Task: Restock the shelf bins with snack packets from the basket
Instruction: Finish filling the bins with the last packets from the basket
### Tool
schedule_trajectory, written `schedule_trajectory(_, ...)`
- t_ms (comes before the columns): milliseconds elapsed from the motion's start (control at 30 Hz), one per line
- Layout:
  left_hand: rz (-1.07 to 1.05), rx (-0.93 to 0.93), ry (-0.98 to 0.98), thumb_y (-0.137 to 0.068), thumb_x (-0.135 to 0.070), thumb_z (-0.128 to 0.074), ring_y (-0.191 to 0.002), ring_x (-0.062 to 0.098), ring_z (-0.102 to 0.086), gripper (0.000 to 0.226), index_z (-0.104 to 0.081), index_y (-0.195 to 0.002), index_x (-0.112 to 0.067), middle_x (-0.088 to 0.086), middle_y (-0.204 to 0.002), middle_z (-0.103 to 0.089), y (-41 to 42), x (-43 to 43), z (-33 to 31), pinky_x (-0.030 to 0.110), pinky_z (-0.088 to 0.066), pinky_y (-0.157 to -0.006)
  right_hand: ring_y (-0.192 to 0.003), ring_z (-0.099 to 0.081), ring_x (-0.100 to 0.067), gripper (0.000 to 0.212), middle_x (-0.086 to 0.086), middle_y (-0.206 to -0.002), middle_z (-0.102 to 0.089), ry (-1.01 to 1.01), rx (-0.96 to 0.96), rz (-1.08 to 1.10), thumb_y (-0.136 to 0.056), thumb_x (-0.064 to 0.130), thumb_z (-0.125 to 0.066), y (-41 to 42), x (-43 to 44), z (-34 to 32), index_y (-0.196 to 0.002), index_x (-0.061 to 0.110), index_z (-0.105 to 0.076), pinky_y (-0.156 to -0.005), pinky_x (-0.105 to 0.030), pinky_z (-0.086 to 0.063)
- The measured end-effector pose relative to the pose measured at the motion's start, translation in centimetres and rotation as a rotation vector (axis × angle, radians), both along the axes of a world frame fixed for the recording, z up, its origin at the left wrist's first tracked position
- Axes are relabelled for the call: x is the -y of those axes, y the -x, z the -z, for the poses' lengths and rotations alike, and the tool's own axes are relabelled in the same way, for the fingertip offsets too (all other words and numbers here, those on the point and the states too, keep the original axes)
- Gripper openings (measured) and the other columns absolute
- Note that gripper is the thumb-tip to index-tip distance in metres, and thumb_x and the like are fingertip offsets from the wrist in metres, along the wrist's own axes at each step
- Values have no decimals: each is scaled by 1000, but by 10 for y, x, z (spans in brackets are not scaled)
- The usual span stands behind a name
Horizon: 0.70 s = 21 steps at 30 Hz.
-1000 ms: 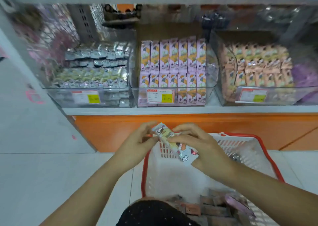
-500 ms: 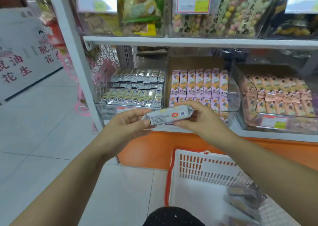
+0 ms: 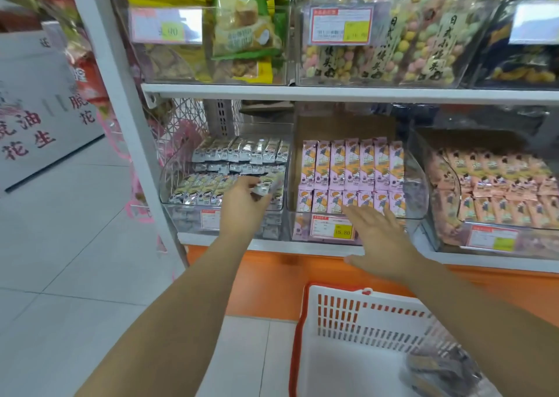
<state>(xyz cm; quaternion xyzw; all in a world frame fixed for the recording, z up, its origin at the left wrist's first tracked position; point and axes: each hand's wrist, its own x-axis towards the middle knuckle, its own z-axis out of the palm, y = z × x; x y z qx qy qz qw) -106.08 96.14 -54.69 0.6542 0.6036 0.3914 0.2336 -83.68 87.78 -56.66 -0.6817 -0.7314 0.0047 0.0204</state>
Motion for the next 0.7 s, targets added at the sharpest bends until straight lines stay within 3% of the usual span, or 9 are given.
schedule_trajectory(100,177,-71,114,-89,-11,-57,-72,16,-58,44,-48,-132,-12,7,-114,-62,-7,-5,-3,25,-44,-62,-147,-1,-18,96,5,-159,-6,-24,-4,5,-84,49,-62,0,0,2,-151,28,3,-117,-43,8)
schedule_trajectory(233,254,-190,143,-91,-12,-54,-99,22,-57,47,-43,-137,-14,8,-129,-55,1,-5,-7,31,-49,-77,-147,1,-17,96,5,-159,-6,-34,-14,-2,-84,47,-62,-2,-2,5,-151,28,3,-116,-42,10)
schedule_trajectory(400,241,-272,103,-91,-15,-53,-88,27,-60,47,-43,-137,-16,6,-133,-53,1,1,-7,30,-46,-70,-147,5,-15,90,5,-160,-2,-61,-104,-52,-87,43,-60,-5,1,7,-151,27,2,-116,-40,11)
schedule_trajectory(467,197,-318,-78,-90,-13,-55,-96,27,-58,44,-47,-134,-15,7,-133,-51,1,8,-1,33,-45,-81,-145,0,-10,79,4,-159,-11,-198,-252,-113,-90,35,-59,-10,9,14,-151,26,-10,-118,-33,7)
schedule_trajectory(500,181,-298,-198,-90,-10,-55,-106,26,-54,41,-50,-131,-14,6,-131,-51,1,13,3,34,-42,-88,-144,-9,-9,70,2,-156,-23,-289,-325,-146,-89,30,-58,-13,14,20,-149,22,-22,-118,-30,1)
schedule_trajectory(567,191,-194,-371,-88,-4,-52,-107,19,-53,33,-58,-120,-12,2,-119,-56,-1,30,21,30,-42,-86,-133,-36,-11,51,-2,-139,-49,-423,-397,-183,-85,22,-57,-17,31,37,-135,15,-50,-114,-26,-19)
schedule_trajectory(633,262,-137,-386,-86,-6,-49,-92,10,-55,28,-63,-110,-13,-6,-102,-58,-4,51,49,26,-43,-75,-111,-51,-14,36,-2,-116,-63,-432,-419,-187,-83,21,-54,-22,50,63,-117,13,-63,-99,-23,-34)
schedule_trajectory(700,342,-163,-258,-83,-9,-49,-86,5,-55,30,-66,-105,-16,-11,-97,-60,-8,65,88,25,-46,-75,-102,-54,-14,26,0,-104,-67,-265,-461,-116,-85,18,-57,-29,66,90,-108,14,-67,-88,-20,-37)
